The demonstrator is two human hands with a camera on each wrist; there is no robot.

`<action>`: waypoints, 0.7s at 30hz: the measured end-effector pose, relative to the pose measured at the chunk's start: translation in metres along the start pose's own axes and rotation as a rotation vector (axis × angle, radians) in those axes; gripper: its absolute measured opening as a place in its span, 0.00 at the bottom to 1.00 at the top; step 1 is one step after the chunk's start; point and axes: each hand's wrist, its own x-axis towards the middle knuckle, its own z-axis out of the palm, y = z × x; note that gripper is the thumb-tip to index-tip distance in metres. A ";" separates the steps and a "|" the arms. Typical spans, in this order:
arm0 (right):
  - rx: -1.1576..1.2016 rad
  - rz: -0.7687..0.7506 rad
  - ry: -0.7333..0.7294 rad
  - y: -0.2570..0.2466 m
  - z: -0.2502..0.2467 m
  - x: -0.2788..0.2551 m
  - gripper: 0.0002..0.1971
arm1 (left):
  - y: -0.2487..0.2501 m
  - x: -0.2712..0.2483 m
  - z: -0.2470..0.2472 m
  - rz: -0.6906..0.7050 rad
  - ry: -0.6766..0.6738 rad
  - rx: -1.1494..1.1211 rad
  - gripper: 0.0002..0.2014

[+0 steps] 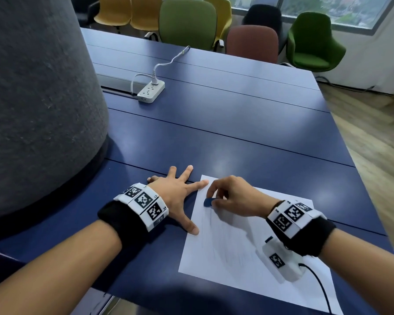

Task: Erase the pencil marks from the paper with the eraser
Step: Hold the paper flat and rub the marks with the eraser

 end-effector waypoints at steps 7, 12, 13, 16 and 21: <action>0.055 -0.019 0.028 0.000 0.003 0.007 0.08 | -0.002 -0.002 0.004 0.001 -0.005 -0.050 0.64; -0.012 0.013 0.082 0.000 -0.004 0.009 0.09 | -0.005 -0.002 0.012 0.005 -0.017 -0.137 0.64; 0.003 0.026 0.116 0.001 -0.005 0.010 0.09 | -0.006 -0.003 0.012 0.006 -0.019 -0.140 0.64; 0.033 -0.025 0.042 -0.001 0.001 0.000 0.08 | -0.005 -0.003 0.012 0.013 -0.028 -0.134 0.64; 0.049 -0.041 -0.008 -0.002 0.008 -0.012 0.08 | -0.003 -0.010 0.017 0.103 0.044 -0.082 0.61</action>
